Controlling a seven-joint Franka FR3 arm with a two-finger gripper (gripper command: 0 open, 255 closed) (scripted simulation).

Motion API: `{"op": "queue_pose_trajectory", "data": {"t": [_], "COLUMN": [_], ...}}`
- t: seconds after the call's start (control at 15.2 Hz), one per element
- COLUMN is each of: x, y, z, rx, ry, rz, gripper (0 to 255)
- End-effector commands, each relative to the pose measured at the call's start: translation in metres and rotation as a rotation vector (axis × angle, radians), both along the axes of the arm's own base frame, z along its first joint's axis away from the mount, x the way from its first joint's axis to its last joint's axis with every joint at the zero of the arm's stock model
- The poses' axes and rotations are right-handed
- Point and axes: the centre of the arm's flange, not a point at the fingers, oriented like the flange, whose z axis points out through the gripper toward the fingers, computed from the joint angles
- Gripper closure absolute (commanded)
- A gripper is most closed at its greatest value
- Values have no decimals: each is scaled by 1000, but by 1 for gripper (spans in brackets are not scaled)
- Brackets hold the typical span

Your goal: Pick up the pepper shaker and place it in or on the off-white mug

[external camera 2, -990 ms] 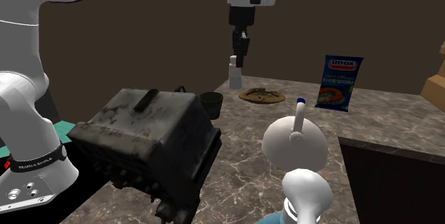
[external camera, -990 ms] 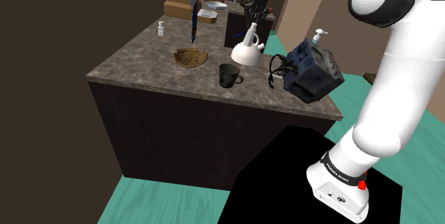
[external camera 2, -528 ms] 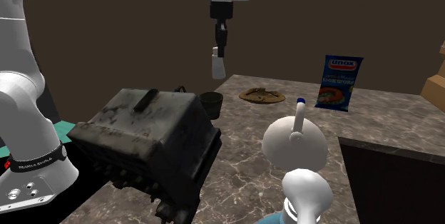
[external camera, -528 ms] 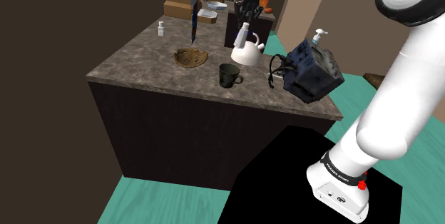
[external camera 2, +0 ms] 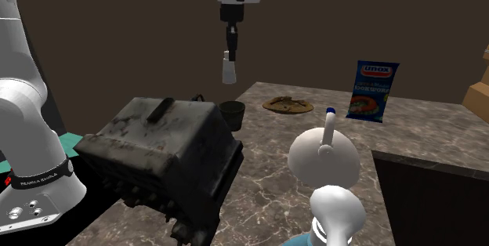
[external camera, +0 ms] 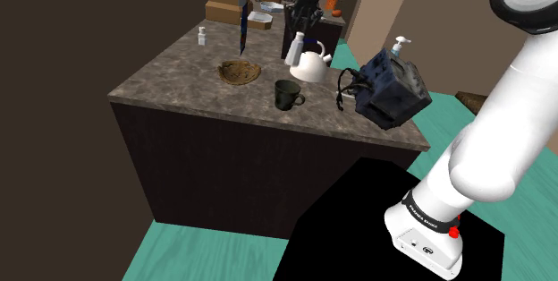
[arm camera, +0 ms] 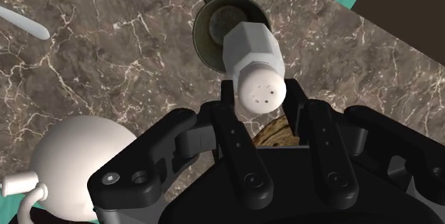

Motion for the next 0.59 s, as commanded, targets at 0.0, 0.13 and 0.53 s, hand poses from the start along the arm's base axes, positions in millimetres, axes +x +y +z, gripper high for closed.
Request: {"op": "queue_pose_trajectory", "data": {"t": [0.0,0.13,0.53], "x": [0,0,0], "y": [1,1,1], "z": [-11,-21,-53], "rx": [0,0,0], "ry": [0,0,0], "rz": [0,0,0], "gripper": [255,255,255]}}
